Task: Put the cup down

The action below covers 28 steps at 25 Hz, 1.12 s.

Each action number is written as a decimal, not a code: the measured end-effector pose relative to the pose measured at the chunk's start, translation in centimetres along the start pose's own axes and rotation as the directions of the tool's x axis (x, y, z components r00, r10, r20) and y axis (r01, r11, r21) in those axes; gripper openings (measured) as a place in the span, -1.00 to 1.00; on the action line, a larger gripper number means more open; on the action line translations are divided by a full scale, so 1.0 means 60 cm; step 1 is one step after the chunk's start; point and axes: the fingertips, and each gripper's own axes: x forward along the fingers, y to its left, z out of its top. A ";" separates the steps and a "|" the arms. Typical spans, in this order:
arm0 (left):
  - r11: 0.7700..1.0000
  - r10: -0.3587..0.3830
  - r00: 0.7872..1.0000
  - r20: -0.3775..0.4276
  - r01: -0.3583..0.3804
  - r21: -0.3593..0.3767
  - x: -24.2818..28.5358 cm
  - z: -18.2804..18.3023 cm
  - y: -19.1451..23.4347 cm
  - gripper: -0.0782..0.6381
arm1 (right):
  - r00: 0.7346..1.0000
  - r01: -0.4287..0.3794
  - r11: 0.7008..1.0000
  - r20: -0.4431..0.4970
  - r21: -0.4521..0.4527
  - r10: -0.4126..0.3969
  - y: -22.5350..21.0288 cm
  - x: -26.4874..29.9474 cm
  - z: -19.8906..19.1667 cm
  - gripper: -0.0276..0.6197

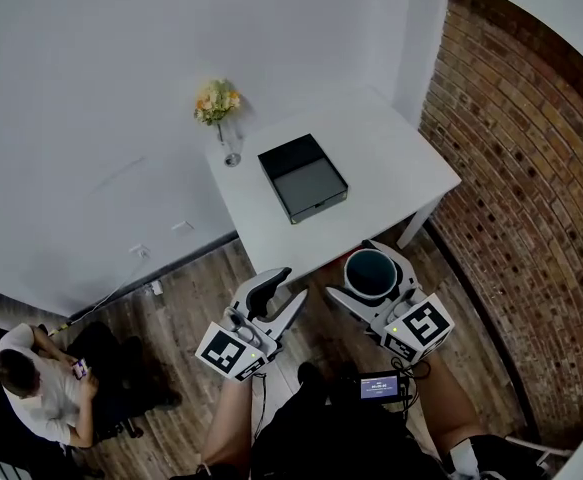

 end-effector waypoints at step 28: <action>0.990 0.142 0.990 0.020 -0.143 0.017 0.104 -0.059 0.189 -0.30 | 0.998 -0.060 0.998 0.036 0.002 0.060 -0.205 0.263 -0.072 0.37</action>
